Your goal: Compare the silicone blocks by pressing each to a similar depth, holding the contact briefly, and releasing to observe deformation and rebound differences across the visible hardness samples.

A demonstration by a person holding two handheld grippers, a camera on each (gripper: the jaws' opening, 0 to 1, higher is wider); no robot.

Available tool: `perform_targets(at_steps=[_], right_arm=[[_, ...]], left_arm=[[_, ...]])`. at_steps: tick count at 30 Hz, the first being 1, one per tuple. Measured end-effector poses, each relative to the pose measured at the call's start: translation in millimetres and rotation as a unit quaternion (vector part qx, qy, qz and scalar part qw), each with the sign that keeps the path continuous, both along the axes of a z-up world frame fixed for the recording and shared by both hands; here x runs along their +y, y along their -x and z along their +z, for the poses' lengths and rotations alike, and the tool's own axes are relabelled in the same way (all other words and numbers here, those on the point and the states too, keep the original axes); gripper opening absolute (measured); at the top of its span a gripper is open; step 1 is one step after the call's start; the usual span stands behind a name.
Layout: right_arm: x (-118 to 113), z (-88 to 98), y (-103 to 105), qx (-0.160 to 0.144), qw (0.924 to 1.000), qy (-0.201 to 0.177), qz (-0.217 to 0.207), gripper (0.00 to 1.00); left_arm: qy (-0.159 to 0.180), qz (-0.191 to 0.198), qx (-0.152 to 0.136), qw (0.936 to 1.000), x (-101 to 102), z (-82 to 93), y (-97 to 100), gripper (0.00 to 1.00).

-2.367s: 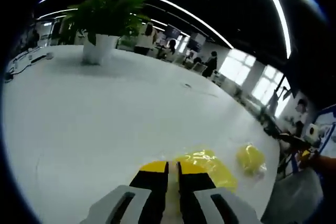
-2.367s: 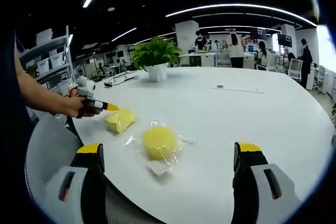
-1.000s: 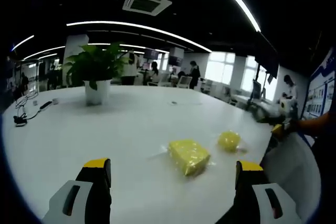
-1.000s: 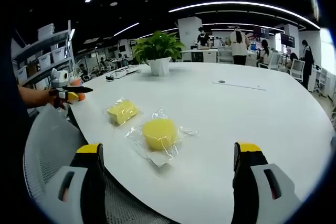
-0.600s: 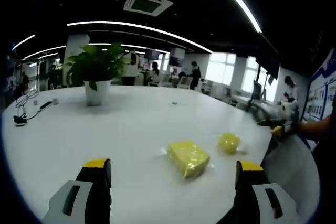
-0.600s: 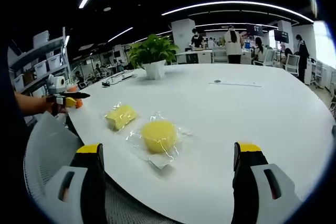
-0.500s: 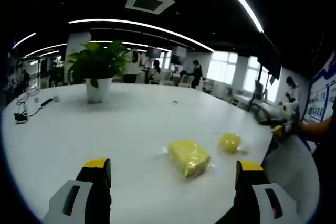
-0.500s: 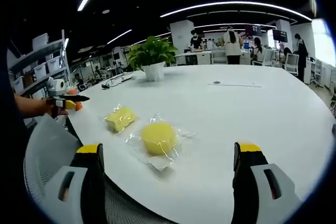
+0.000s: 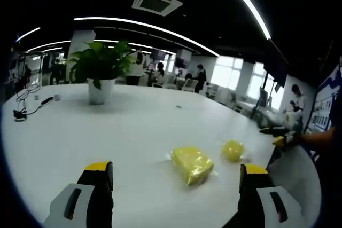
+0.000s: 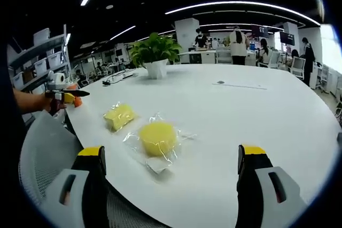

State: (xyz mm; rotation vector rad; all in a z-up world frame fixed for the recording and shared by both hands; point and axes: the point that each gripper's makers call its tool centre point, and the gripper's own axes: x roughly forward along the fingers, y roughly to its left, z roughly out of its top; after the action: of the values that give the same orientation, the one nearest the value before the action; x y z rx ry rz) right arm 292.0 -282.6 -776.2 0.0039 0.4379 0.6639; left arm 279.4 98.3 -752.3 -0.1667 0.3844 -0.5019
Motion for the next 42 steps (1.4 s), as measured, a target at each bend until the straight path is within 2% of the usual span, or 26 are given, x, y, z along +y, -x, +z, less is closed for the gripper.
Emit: perform_targets(at_steps=[5, 8, 14, 19, 29, 36, 38, 40, 42], right_arm=[[-5.8, 2.3, -0.4, 0.002, 1.0, 0.003, -0.002, 0.96], [-6.5, 8.7, -1.7, -0.003, 1.0, -0.006, -0.007, 0.96], [-6.0, 6.0, -2.1, 0.0, 0.9999, -0.006, -0.011, 0.96], [-6.9, 4.2, -1.1, 0.001, 0.9999, -0.007, -0.016, 0.96], [-14.1, 3.6, 4.7, -0.001, 0.9998, -0.008, -0.018, 0.96], [-21.0, 6.4, 4.3, -0.005, 0.9995, -0.014, -0.029, 0.96], [-21.6, 6.7, 5.3, -0.005, 0.9994, -0.015, -0.03, 0.96], [-21.8, 6.4, 7.2, -0.005, 0.9995, -0.015, -0.029, 0.96], [-22.5, 4.6, 8.4, -0.004, 0.9995, -0.013, -0.029, 0.96]], left_arm=[[0.019, -0.007, 0.004, 0.9998, -6.2, 6.0, -6.0, 1.0], [0.006, -0.036, 0.021, 0.9991, -14.7, 0.4, -9.0, 1.0], [0.007, -0.032, 0.009, 0.9994, -19.7, 10.7, -25.6, 1.0], [0.001, -0.051, 0.018, 0.9985, -32.5, 1.6, -23.8, 1.0], [0.032, -0.059, 0.016, 0.9976, -60.0, 22.5, -31.4, 1.0], [0.024, -0.085, 0.01, 0.9961, -85.5, 35.3, -36.1, 1.0], [0.033, -0.091, 0.012, 0.9953, -92.5, 37.2, -39.2, 1.0], [0.061, -0.096, 0.031, 0.9931, -104.4, 41.8, -42.1, 1.0], [0.075, -0.107, 0.041, 0.9906, -115.5, 46.8, -47.1, 1.0]])
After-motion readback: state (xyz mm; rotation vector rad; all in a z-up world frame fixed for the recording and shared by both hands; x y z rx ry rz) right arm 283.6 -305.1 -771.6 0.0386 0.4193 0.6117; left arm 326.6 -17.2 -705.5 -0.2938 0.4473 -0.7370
